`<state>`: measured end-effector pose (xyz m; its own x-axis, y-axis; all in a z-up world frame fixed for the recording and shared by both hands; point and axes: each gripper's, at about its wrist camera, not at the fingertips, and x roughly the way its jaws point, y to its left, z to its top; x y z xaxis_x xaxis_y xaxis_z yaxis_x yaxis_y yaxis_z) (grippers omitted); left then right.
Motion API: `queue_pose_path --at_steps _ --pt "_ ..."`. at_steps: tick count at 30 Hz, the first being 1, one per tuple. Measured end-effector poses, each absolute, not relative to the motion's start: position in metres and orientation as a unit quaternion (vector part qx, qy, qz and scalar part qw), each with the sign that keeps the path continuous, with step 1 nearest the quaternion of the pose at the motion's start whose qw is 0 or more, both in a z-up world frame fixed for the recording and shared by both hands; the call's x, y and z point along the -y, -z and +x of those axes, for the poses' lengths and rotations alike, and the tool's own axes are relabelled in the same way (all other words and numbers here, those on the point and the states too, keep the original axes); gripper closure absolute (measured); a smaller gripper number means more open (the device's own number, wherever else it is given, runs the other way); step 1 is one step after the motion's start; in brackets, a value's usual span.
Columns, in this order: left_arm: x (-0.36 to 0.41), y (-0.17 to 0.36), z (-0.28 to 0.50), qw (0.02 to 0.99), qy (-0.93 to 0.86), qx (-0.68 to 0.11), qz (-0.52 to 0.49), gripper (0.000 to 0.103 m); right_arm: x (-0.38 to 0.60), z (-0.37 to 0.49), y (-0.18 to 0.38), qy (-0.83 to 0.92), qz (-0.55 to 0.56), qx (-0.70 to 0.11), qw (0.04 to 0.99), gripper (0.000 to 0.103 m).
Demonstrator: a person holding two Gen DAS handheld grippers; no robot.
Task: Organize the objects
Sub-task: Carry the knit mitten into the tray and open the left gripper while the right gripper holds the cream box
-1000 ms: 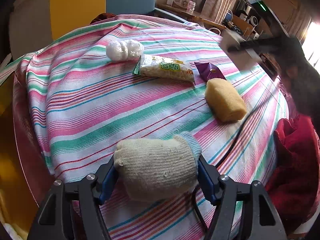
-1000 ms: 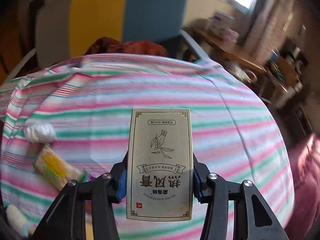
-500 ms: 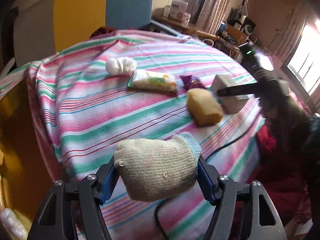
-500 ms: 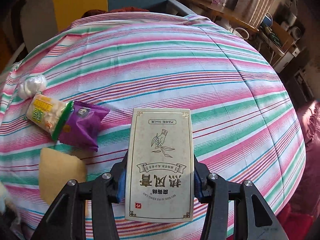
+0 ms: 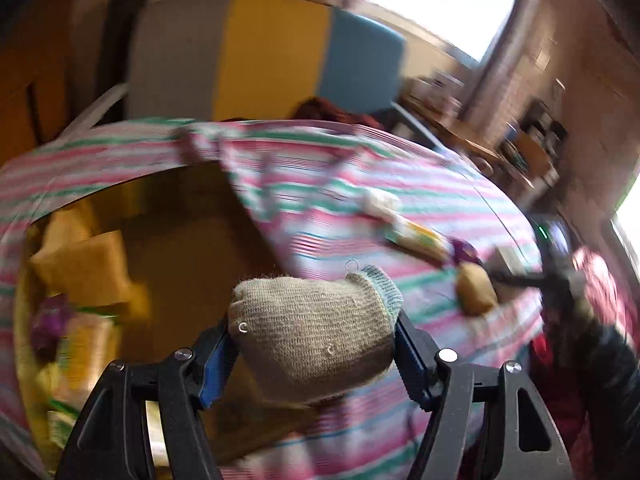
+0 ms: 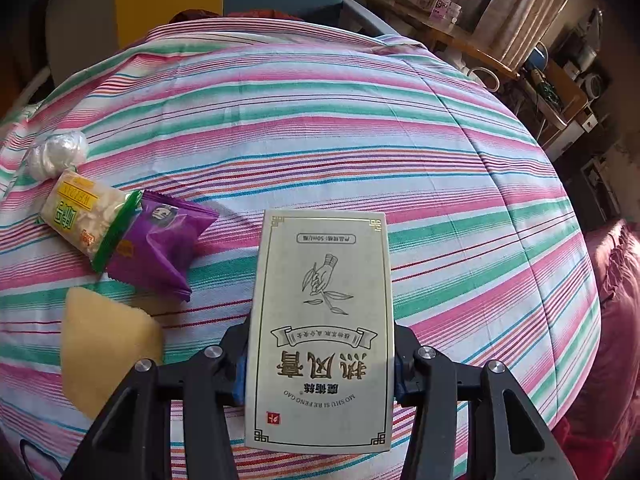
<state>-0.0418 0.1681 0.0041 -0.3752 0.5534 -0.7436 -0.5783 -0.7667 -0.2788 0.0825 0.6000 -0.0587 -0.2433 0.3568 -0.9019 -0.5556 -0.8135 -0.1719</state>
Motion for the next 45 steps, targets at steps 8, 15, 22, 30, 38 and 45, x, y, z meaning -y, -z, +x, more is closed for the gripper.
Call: queue_pose_path --at_steps 8,15,22,30,38,45 --pt "-0.120 0.002 -0.096 0.275 -0.845 0.023 -0.458 0.033 -0.599 0.085 0.057 -0.783 -0.542 -0.092 0.291 0.052" --pt "-0.133 0.026 -0.128 0.261 -0.836 -0.007 -0.482 0.033 -0.600 0.082 0.059 -0.785 -0.543 -0.086 0.284 0.052" --pt "-0.154 0.049 -0.174 0.240 -0.829 -0.028 -0.503 0.033 -0.598 0.081 0.059 -0.787 -0.545 -0.082 0.279 0.052" --pt "-0.150 0.077 -0.224 0.177 -0.833 -0.043 -0.522 0.032 -0.595 0.079 0.059 -0.789 -0.545 -0.076 0.274 0.051" --pt "-0.143 0.082 -0.235 0.152 -0.841 -0.047 -0.518 0.027 -0.596 0.079 0.061 -0.789 -0.546 -0.072 0.272 0.051" --pt "-0.138 0.071 -0.228 0.153 -0.846 -0.037 -0.510 0.019 -0.597 0.078 0.062 -0.789 -0.546 -0.072 0.272 0.051"
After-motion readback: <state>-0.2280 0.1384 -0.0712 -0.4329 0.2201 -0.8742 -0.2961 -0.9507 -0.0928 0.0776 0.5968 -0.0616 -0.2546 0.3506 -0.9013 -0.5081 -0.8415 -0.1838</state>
